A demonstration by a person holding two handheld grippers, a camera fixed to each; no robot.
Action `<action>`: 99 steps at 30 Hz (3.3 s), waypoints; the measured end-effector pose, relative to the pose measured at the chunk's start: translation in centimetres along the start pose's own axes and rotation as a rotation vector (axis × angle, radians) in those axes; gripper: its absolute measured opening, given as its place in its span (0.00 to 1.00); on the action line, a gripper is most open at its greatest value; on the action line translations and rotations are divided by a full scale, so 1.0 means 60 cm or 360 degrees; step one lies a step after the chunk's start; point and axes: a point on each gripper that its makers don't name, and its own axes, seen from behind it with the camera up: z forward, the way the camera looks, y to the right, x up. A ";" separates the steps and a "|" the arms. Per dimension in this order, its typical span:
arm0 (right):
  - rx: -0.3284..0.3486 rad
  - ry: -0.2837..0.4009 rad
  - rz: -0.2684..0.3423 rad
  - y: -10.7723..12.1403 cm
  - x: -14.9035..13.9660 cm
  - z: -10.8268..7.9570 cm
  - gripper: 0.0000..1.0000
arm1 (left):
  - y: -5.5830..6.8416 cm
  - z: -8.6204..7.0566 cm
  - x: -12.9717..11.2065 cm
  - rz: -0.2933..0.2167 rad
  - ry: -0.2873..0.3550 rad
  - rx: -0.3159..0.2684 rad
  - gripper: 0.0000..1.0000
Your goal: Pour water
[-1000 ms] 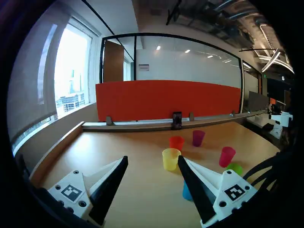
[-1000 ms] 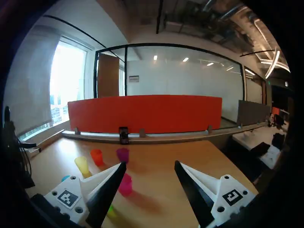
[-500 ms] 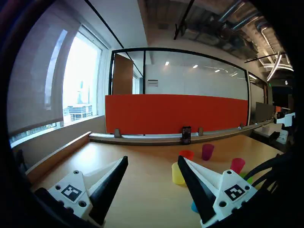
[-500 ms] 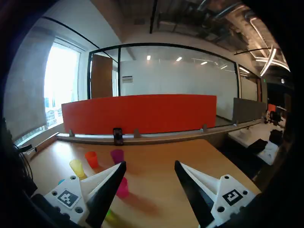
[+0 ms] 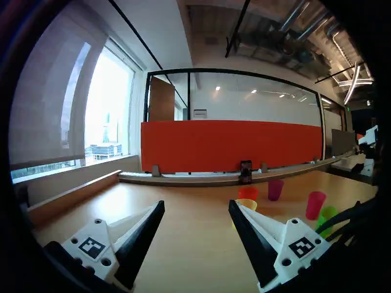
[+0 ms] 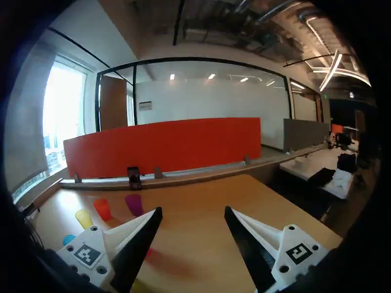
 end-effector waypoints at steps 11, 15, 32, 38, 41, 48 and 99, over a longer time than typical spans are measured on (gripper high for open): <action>-0.0001 0.0027 -0.0031 -0.010 -0.017 0.013 0.99 | -0.014 -0.001 -0.043 0.0007 0.0025 0.0036 0.97; 0.0011 0.0030 -0.0052 -0.019 -0.025 0.015 0.99 | -0.021 -0.001 -0.052 -0.0029 0.0036 0.0042 0.98; 0.0011 0.0064 -0.0079 -0.020 -0.008 0.005 0.99 | -0.038 0.006 -0.069 -0.0001 0.0019 0.0091 0.97; 0.0021 0.0076 -0.0069 -0.019 -0.004 0.003 0.99 | -0.039 0.006 -0.069 0.0000 0.0019 0.0094 0.97; 0.0019 0.0077 -0.0064 -0.016 -0.005 0.002 0.99 | -0.042 0.004 -0.069 0.0001 0.0019 0.0102 0.97; 0.0019 0.0072 -0.0059 -0.012 -0.006 0.004 0.99 | -0.045 0.003 -0.070 0.0002 0.0018 0.0112 0.97; 0.0265 0.0317 -0.0001 -0.011 -0.124 0.086 0.99 | -0.040 0.004 -0.073 0.0003 0.0018 0.0112 0.97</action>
